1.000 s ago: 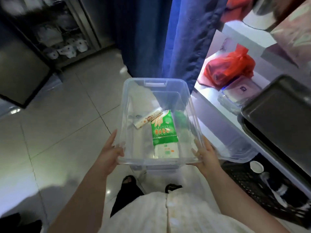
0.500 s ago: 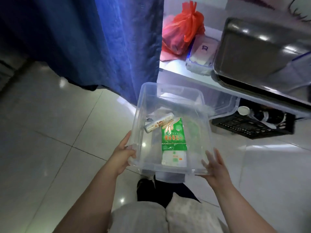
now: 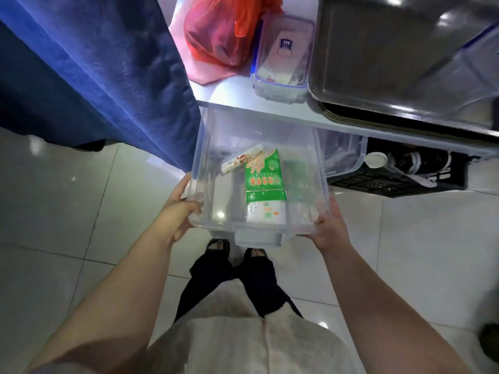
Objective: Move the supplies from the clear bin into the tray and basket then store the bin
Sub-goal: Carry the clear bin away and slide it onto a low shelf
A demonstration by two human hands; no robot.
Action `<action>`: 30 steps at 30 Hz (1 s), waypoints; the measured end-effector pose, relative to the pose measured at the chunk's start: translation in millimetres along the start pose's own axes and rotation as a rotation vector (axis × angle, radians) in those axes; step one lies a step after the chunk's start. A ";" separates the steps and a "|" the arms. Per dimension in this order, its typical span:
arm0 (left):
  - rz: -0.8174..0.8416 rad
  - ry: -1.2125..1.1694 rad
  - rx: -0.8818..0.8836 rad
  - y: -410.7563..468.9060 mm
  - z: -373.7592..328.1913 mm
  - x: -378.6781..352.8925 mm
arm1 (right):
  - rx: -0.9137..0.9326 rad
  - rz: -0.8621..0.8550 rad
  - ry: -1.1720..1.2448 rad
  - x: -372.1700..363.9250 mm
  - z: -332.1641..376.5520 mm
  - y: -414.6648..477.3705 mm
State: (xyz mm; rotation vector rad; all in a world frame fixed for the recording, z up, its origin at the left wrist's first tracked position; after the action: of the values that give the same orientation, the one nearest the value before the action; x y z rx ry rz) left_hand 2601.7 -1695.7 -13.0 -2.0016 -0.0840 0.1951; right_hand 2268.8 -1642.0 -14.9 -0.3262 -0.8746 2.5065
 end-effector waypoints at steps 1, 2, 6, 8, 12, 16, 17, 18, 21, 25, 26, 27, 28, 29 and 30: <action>-0.010 -0.013 -0.006 9.0 -6.1 -1.6 | 0.022 -0.005 -0.036 -5.5 3.4 7.5; -0.021 -0.030 -0.013 18.9 -12.3 -3.5 | 0.036 -0.010 -0.025 -10.0 3.0 18.2; -0.005 -0.053 -0.034 67.4 -26.6 -8.0 | 0.013 -0.172 0.259 -32.4 -20.0 66.5; -0.003 -0.067 -0.040 90.0 -29.1 -8.8 | 0.028 -0.258 0.176 -38.9 -38.4 82.5; 0.031 -0.155 -0.053 126.7 -14.4 -2.0 | 0.061 -0.298 0.032 -40.5 -77.7 101.6; 0.127 -0.259 0.078 150.6 -1.0 -1.6 | 0.114 -0.342 0.116 -57.1 -80.9 131.4; 0.126 -0.294 0.072 159.0 -5.2 -2.3 | 0.121 -0.357 0.158 -62.8 -78.9 140.5; 0.112 -0.317 0.055 168.0 -12.7 -3.3 | 0.127 -0.373 0.185 -67.8 -77.2 150.9; 0.039 -0.265 -0.013 194.8 -40.7 -7.2 | 0.133 -0.414 0.102 -80.8 -72.1 183.1; 0.007 -0.155 -0.026 208.9 -53.6 -16.4 | 0.075 -0.438 0.319 -83.1 -69.2 213.4; -0.014 -0.137 -0.025 207.2 -53.7 -17.1 | 0.061 -0.403 0.371 -80.3 -69.1 213.3; -0.045 -0.110 -0.034 202.6 -53.3 -17.4 | 0.052 -0.357 0.420 -76.1 -71.3 209.6; -0.094 -0.070 -0.059 195.5 -52.4 -18.6 | 0.046 -0.310 0.454 -69.7 -75.7 202.5; -0.157 -0.032 -0.101 185.2 -51.1 -21.7 | 0.045 -0.267 0.478 -61.3 -80.1 191.4; -0.230 0.007 -0.168 171.9 -49.8 -27.1 | 0.043 -0.241 0.511 -51.0 -84.4 179.5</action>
State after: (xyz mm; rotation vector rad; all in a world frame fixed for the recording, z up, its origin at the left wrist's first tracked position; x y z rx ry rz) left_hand 2578.8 -1817.2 -145.2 -2.1397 -0.3337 0.0343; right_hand 2281.4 -1747.0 -190.2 -0.7567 -0.6081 2.0736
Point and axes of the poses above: each hand's wrist, its own y-axis towards the middle knuckle, its own x-axis out of the back of the hand, z = x × y, the point moved 1 cm from there along y, towards the middle knuckle, and after that the axes turned 11 degrees about x, right-handed, at the moved point
